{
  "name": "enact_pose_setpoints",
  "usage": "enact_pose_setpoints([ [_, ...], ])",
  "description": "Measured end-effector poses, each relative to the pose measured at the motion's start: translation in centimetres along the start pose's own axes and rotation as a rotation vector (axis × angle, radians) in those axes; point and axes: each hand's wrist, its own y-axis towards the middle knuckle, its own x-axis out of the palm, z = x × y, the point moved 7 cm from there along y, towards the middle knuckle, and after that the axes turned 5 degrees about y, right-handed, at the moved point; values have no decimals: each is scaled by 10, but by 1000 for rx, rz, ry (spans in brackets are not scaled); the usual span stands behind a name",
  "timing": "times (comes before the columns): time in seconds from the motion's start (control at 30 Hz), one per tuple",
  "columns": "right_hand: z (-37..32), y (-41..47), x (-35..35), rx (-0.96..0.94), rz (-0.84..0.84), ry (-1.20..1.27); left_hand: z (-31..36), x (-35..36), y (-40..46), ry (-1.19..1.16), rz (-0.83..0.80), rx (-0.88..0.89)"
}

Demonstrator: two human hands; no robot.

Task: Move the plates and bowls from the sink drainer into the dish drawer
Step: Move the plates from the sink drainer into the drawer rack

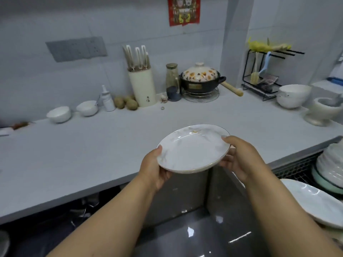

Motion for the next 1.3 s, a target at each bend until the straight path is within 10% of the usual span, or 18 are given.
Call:
enact_pose_setpoints([
  [0.83,242,-159,366,375,-435,-186,13,-485,-225,-14,856,92],
  [1.3,339,-184,462,435,-439,-371,-1,-618,-289,113,1190,216],
])
